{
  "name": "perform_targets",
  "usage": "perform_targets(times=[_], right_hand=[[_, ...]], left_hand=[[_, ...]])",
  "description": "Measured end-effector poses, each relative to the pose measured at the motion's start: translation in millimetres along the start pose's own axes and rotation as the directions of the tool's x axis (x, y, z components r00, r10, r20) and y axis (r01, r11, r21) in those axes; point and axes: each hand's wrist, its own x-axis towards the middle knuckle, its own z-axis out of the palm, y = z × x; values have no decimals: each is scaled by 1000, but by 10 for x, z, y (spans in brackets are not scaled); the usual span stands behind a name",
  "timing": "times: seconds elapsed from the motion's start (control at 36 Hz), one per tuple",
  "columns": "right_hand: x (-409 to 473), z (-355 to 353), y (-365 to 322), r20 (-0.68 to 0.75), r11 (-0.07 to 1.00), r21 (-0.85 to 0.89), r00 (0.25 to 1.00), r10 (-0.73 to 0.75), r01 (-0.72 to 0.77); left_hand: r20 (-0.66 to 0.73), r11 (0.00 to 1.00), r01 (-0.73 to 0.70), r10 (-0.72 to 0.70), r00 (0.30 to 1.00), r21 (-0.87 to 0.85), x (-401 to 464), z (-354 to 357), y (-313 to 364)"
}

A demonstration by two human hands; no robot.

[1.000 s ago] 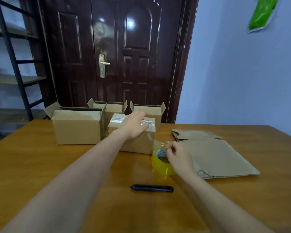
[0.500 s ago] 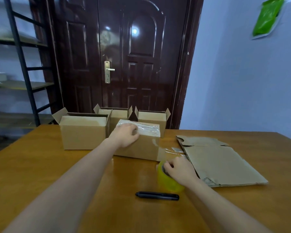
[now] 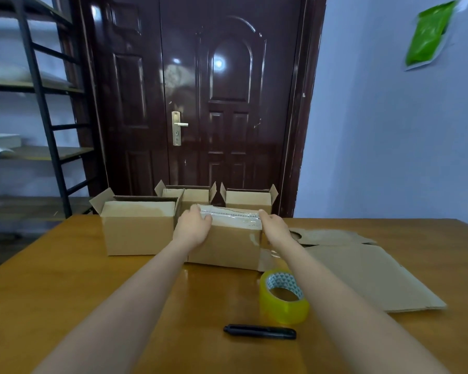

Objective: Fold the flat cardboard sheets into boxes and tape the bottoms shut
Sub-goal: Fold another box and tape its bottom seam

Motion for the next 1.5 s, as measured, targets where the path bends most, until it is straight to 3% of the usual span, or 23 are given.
perform_targets(times=[0.08, 0.22, 0.36, 0.44, 0.56, 0.69, 0.86, 1.11, 1.33, 1.5], right_hand=[[62, 82, -8, 24, 995, 54, 996, 87, -88], [85, 104, -12, -34, 998, 20, 998, 52, -52], [81, 92, -65, -136, 992, -127, 991, 10, -28], [88, 67, -71, -169, 991, -133, 985, -20, -3], [76, 26, -62, -213, 997, -74, 976, -53, 38], [12, 1, -63, -261, 992, 24, 959, -112, 123], [-28, -77, -54, -296, 969, 173, 948, -118, 175], [-151, -128, -74, -376, 947, 140, 900, -218, 288], [-167, -251, -153, -374, 922, 172, 889, -265, 347], [-132, -356, -244, -393, 888, 319, 899, -193, 330]], left_hand=[[-42, 984, 73, -81, 996, -165, 34, 6, 23], [16, 899, 255, -267, 963, -355, 131, 5, -8], [30, 882, 309, -319, 947, -355, 82, 93, 51], [-26, 900, 296, -321, 947, -320, 23, 127, 141], [-103, 881, 260, -323, 941, -395, -46, 122, 232], [-144, 754, 220, -384, 912, -619, -69, 135, 286], [-161, 658, 113, -341, 926, -745, -132, 87, 348], [-78, 397, 71, -347, 935, -915, -254, -1, 454], [-136, 506, -11, -210, 968, -862, -218, -37, 362], [-194, 545, -108, -103, 976, -831, -216, -105, 360]])
